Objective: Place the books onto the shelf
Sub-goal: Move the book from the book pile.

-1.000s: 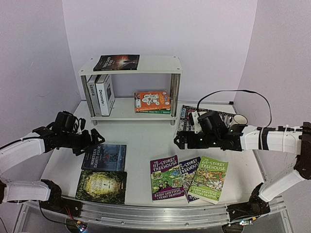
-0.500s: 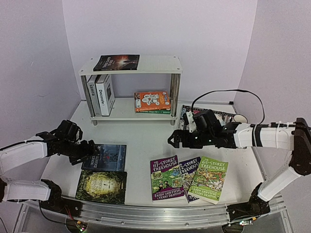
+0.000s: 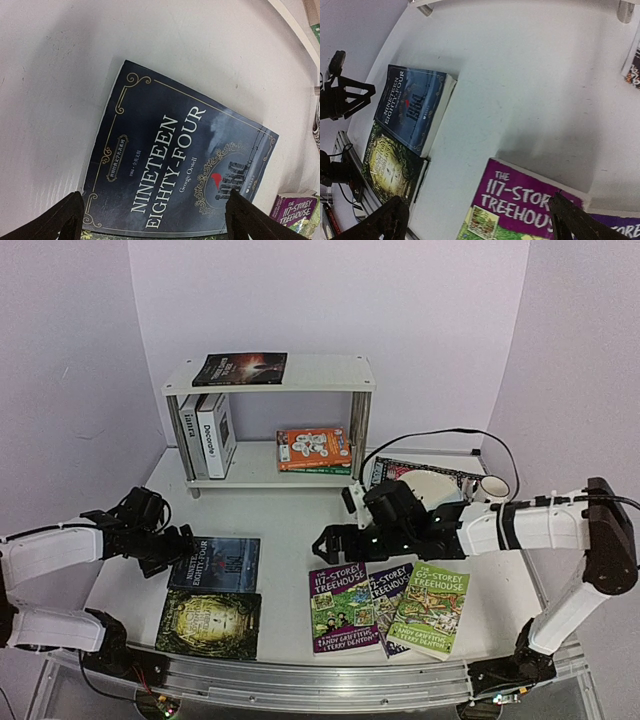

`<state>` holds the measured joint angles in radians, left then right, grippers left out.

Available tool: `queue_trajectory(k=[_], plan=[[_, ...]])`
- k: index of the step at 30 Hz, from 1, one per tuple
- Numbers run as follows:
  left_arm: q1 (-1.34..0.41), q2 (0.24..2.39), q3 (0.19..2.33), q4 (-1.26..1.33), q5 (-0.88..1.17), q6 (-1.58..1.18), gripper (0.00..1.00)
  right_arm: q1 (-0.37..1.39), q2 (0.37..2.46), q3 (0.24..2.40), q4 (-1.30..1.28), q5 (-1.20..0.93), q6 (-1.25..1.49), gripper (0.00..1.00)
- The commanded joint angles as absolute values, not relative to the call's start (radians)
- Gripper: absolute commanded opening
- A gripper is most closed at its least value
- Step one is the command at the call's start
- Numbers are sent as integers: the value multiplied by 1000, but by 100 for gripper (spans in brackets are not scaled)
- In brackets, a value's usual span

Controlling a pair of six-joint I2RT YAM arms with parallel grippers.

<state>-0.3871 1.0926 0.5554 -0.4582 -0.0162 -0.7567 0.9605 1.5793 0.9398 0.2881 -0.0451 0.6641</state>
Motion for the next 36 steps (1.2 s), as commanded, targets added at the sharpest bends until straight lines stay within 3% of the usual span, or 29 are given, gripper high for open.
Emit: queue_trajectory(k=[1,12,28,36], plan=[[-344,1087,530,-364,64,-714,100,1069,1667,1035,350,57,783,98],[-167,989,397,-263,265,-703,100,1211,1914,1232,412,240,949,98],[-161,1017,362,-214,340,-655,100,1239,2235,1507,379,261,1050,98],[-161,1059,336,-156,404,-644,100,1240,2261,1509,379,289,1056,98]])
